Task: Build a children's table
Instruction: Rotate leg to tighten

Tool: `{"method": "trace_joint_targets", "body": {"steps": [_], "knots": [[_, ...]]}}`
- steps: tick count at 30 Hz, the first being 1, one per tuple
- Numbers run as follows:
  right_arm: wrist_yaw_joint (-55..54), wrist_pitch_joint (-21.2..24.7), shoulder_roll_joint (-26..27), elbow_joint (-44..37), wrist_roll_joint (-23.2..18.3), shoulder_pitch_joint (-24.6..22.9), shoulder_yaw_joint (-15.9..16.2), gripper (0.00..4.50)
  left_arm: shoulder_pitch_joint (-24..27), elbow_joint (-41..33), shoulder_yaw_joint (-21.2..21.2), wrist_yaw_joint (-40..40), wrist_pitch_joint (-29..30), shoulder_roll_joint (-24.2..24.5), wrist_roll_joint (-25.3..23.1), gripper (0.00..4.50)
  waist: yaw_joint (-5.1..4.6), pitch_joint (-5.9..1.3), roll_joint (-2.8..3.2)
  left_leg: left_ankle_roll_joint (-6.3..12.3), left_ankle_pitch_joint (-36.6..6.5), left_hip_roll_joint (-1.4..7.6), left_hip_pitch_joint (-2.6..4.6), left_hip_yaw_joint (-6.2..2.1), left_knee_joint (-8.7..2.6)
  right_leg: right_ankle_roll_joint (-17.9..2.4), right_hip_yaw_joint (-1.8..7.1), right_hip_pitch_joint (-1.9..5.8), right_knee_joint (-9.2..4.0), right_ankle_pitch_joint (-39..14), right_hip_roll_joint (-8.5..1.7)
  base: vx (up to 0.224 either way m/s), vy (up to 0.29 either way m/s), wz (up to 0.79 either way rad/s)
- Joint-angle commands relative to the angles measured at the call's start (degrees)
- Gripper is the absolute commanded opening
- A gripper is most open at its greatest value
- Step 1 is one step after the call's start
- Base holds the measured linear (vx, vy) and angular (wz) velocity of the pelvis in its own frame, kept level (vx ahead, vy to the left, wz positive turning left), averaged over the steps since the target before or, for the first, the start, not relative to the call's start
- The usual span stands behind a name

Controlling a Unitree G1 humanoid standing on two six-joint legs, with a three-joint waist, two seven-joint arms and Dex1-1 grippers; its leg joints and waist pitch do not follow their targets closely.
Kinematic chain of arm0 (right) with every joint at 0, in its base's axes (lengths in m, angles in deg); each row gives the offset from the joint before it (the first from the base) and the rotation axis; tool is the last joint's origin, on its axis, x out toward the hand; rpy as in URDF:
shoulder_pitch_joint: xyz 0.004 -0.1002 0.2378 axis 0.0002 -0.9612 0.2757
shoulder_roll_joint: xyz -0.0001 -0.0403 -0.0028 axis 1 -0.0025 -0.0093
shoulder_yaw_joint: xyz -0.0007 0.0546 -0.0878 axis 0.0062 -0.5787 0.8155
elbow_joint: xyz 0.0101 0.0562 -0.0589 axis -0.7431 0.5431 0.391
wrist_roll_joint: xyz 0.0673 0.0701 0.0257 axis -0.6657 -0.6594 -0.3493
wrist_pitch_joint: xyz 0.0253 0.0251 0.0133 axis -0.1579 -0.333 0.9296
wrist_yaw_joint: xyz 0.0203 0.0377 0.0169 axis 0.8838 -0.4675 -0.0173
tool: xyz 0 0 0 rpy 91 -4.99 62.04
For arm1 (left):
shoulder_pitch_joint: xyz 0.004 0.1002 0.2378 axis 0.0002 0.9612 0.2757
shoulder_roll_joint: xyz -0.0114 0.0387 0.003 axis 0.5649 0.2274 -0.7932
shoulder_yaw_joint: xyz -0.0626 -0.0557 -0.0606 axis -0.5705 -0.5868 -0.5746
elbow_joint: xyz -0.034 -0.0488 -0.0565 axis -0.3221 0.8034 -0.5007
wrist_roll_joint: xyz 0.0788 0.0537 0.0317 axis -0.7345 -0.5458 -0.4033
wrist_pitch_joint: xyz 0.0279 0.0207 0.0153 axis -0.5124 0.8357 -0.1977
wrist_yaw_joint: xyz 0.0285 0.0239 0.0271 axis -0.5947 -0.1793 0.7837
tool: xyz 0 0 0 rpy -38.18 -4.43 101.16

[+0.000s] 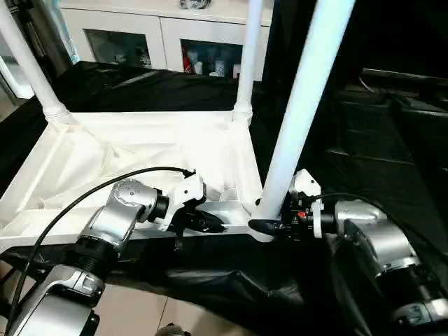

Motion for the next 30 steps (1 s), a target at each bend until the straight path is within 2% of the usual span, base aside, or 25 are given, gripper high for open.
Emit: {"method": "trace_joint_targets", "body": {"steps": [1,2,3,5,6,7,9,10,13,15,18,19,20,23,24,26,30], "knots": [[-5.8,1.4,4.2,1.9,-0.2,0.7,0.4,2.74,-3.2,-0.7,0.1,3.1,0.1,-4.5,1.1,0.0,-0.52,-3.65,-0.37,1.75,-10.5,2.48,0.41,-0.87,-4.27,-8.3,3.59,3.11,-4.88,-20.7,-4.49,0.0,0.0,0.0],[-6.7,1.4,4.7,2.3,-0.1,0.9,0.2,2.74,-3.4,-0.4,0.0,3.8,0.4,-4.8,1.0,0.0,-0.52,-3.79,-0.43,1.52,-10.6,2.54,0.44,-0.96,-4.29,-8.1,3.58,3.27,-4.77,-21.0,-4.58,0.0,0.0,0.0],[-10.4,1.6,6.5,3.7,0.3,1.5,-0.7,2.73,-4.4,0.6,-0.5,6.5,1.3,-6.1,0.5,0.0,-0.86,-3.65,-0.28,1.39,-10.8,2.5,0.58,-0.84,-4.32,-8.1,3.69,2.86,-5.0,-21.3,-4.46,0.0,0.0,0.0],[-26.0,1.4,13.9,9.6,1.8,4.7,-4.2,2.73,-8.9,6.1,-2.1,18.0,3.3,-11.4,-1.5,0.0,-1.33,-3.66,-0.28,0.3,-11.6,2.39,0.57,-1.05,-4.35,-7.7,3.47,3.02,-5.06,-22.8,-4.45,0.0,0.0,0.0],[-26.7,1.4,14.2,9.9,1.9,4.9,-4.3,2.73,-9.1,6.4,-2.1,18.4,3.3,-11.6,-1.6,0.0,-1.57,-3.65,-0.31,-0.24,-11.7,2.27,0.72,-1.03,-4.31,-7.3,3.5,2.8,-5.3,-24.0,-4.54,0.0,0.0,0.0],[-28.6,1.3,15.1,10.8,2.1,5.4,-4.7,2.73,-9.7,7.1,-2.3,19.5,3.3,-12.3,-1.7,0.0,-1.52,-3.76,-0.37,-0.2,-11.5,2.18,0.61,-1.11,-4.27,-7.0,3.4,3.05,-5.31,-24.1,-4.57,0.0,0.0,0.0],[-31.0,0.4,16.3,12.1,2.2,6.2,-5.2,2.72,-10.6,8.2,-2.6,21.6,3.5,-13.3,-1.9,0.0,-1.7,-3.86,-0.3,0.92,-9.9,2.26,0.27,-0.98,-4.23,-7.2,3.65,3.14,-5.1,-21.0,-4.53,0.0,0.0,0.0],[-33.7,-1.4,17.7,14.2,2.6,7.5,-5.5,2.72,-11.6,9.2,-2.9,23.7,3.4,-14.7,-1.9,0.0,-1.69,-3.91,-0.27,1.03,-9.8,2.27,0.36,-0.95,-4.18,-7.5,3.66,3.05,-5.02,-20.1,-4.51,0.0,0.0,0.0],[-36.4,-4.1,19.4,17.2,3.7,9.8,-5.4,2.72,-12.5,9.8,-2.8,25.2,2.8,-16.6,-1.9,0.0,-1.75,-4.08,-0.17,1.74,-8.1,2.18,0.15,-0.82,-4.05,-9.3,3.68,3.22,-4.42,-15.5,-4.36,0.0,0.0,0.0],[-34.4,-4.1,19.5,16.9,2.9,9.9,-5.6,3.28,-12.1,9.2,-2.6,24.2,2.6,-16.5,-1.7,0.0,-1.68,-4.12,-0.17,2.43,-7.7,2.18,0.2,-0.77,-3.99,-9.9,3.66,3.39,-4.29,-14.1,-4.34,0.0,0.0,0.0],[-32.4,-4.0,20.0,16.7,2.0,10.3,-7.0,3.64,-11.4,9.0,-2.5,22.4,1.7,-16.2,-1.8,0.0,-1.8,-4.13,-0.2,3.36,-7.6,2.35,0.1,-0.82,-4.05,-10.8,3.74,3.52,-3.97,-12.1,-4.35,0.0,0.0,0.0],[-31.9,-4.2,19.7,16.8,2.2,10.4,-6.7,3.64,-11.2,9.0,-2.3,21.8,1.2,-16.0,-1.9,0.0,-1.83,-4.1,-0.19,3.4,-7.8,2.35,0.15,-0.79,-4.07,-10.8,3.73,3.48,-4.03,-12.3,-4.34,0.0,0.0,0.0],[-29.9,-5.4,17.9,16.2,3.7,10.0,-4.8,3.64,-10.4,8.4,-1.7,19.5,0.0,-14.9,-1.5,0.0,-1.84,-4.06,-0.22,3.4,-8.2,2.29,0.16,-0.75,-4.04,-10.7,3.72,3.52,-4.16,-13.2,-4.39,0.0,0.0,0.0],[-27.0,-6.5,15.6,16.0,4.2,9.8,-3.5,3.96,-9.7,7.7,-1.1,17.0,-0.7,-13.7,-1.0,0.0,-1.97,-4.03,-0.23,3.47,-8.6,2.27,0.08,-0.79,-4.05,-10.4,3.69,3.61,-4.23,-14.0,-4.39,0.0,0.0,0.0],[-27.0,-6.5,15.6,16.0,4.2,9.8,-3.5,3.96,-9.7,7.7,-1.1,17.0,-0.7,-13.7,-1.0,0.0,-2.13,-4.04,-0.21,3.69,-8.3,2.32,0.0,-0.78,-4.02,-10.6,3.76,3.62,-4.14,-13.5,-4.4,0.0,0.0,0.0],[-20.7,-7.1,12.0,14.1,4.0,8.6,-2.0,3.96,-8.3,6.0,-0.7,12.9,-1.4,-11.8,-0.2,0.0,-2.1,-4.11,-0.27,3.9,-8.1,2.37,0.05,-0.81,-3.98,-11.0,3.7,3.69,-4.05,-13.0,-4.43,0.0,0.0,0.0],[-11.7,-7.0,7.3,10.5,3.4,6.7,-0.8,3.96,-6.7,3.9,-0.2,7.1,-2.3,-9.2,0.7,0.0,-1.87,-4.18,-0.13,5.62,-6.8,2.57,-0.09,-0.72,-3.78,-12.5,3.77,3.77,-3.46,-8.6,-4.28,0.0,0.0,0.0]]}}
